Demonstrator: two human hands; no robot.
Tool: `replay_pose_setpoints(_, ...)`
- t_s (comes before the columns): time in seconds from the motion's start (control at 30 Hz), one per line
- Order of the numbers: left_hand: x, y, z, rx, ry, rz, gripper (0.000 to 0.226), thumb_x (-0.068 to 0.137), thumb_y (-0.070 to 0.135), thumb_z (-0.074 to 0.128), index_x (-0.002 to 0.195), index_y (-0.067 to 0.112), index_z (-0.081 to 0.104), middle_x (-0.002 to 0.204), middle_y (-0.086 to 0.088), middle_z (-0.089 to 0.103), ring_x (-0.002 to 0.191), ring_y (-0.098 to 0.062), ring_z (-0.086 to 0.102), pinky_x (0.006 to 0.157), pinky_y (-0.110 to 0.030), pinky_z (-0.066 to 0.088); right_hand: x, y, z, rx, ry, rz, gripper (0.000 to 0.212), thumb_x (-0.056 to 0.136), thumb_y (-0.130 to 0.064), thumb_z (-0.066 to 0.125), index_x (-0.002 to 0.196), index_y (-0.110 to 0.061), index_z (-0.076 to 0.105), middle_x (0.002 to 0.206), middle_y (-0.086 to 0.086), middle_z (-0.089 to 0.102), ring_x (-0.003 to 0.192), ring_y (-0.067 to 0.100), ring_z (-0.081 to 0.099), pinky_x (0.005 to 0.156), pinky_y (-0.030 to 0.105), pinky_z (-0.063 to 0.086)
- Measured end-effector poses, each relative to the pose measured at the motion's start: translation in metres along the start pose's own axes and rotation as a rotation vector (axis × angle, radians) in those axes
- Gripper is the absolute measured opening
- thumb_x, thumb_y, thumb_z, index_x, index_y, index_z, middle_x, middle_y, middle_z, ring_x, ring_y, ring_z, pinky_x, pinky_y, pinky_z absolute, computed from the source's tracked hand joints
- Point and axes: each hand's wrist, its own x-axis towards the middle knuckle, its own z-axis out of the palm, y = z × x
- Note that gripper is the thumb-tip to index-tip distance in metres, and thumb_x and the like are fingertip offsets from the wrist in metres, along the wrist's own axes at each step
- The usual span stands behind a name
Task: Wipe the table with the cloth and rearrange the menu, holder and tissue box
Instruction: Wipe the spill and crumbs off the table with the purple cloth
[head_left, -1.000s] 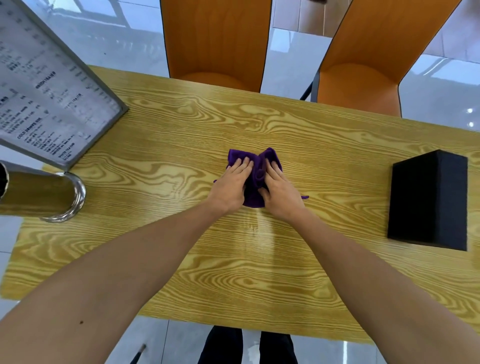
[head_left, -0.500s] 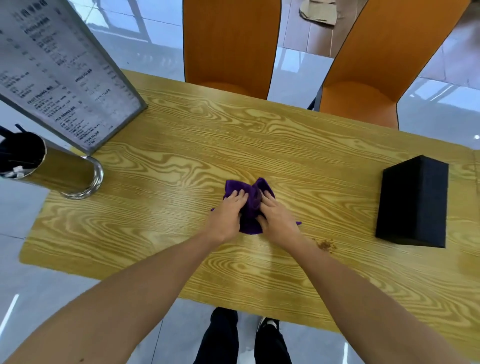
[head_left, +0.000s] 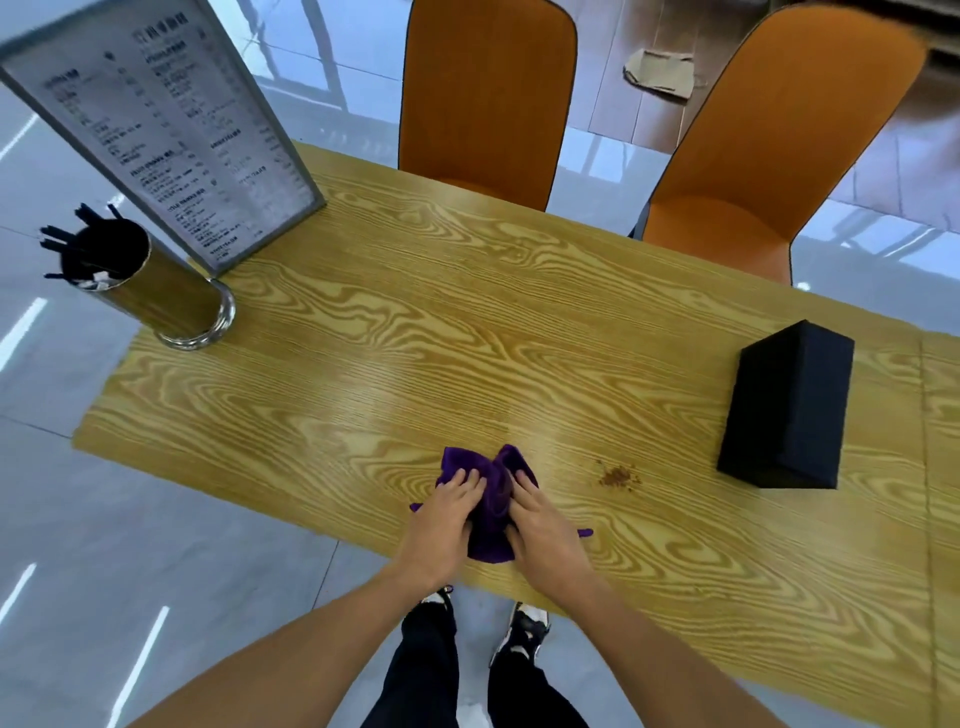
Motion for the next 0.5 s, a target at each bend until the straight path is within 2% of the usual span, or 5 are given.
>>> replay_pose_setpoints(0.1,-0.026,0.004,0.018,0.020,-0.003,-0.009,0.060,0.105,0.009,0.040,0.159,0.022,0.018,0.163,0.013,0.007,0.153,-0.006,0.001,0.125,-0.028,0.011,-0.024,-0.003,0.014,-0.103,0.034,-0.058,0.062,0.096,-0.014,0.062,0.155,-0.011,0.043,0.163,0.006,0.037,0.155,0.018,0.016,0.124,0.038,0.028)
replay_pose_setpoints(0.17,-0.036,0.003,0.029,0.049,0.003,-0.019,0.062,0.103,0.010,0.045,0.159,0.020,0.020,0.161,0.013,0.007,0.150,-0.007,0.001,0.124,-0.034,0.022,-0.030,-0.004,0.020,-0.155,0.026,-0.032,0.063,0.096,-0.020,0.060,0.156,-0.011,0.041,0.163,0.007,0.037,0.155,0.024,0.022,0.122,0.043,0.032)
replay_pose_setpoints(0.3,-0.031,-0.012,0.035,0.143,0.018,0.016,0.071,0.095,0.009,0.061,0.157,0.014,0.028,0.163,0.005,0.020,0.150,-0.015,0.015,0.121,-0.040,0.028,-0.023,0.002,0.026,-0.187,-0.030,0.020,0.062,0.104,-0.031,0.023,0.164,-0.016,0.018,0.172,0.002,0.012,0.159,0.021,0.002,0.127,0.043,0.019)
replay_pose_setpoints(0.37,-0.025,-0.014,0.028,0.154,0.015,0.008,0.075,0.094,0.010,0.062,0.158,0.013,0.024,0.164,0.002,0.020,0.151,-0.017,0.014,0.121,-0.039,0.023,-0.012,0.002,0.022,-0.205,-0.038,0.012,0.063,0.104,-0.033,0.021,0.164,-0.016,0.017,0.172,0.001,0.009,0.159,0.019,-0.001,0.129,0.041,0.014)
replay_pose_setpoints(0.5,-0.003,-0.024,0.011,0.161,0.029,0.000,0.072,0.104,0.013,0.041,0.158,0.017,-0.006,0.165,0.006,-0.011,0.152,-0.013,-0.015,0.127,-0.035,0.005,0.021,-0.003,0.013,-0.196,-0.046,0.018,0.062,0.108,-0.033,0.028,0.165,-0.018,0.008,0.172,-0.002,-0.001,0.159,0.017,-0.009,0.129,0.038,0.005)
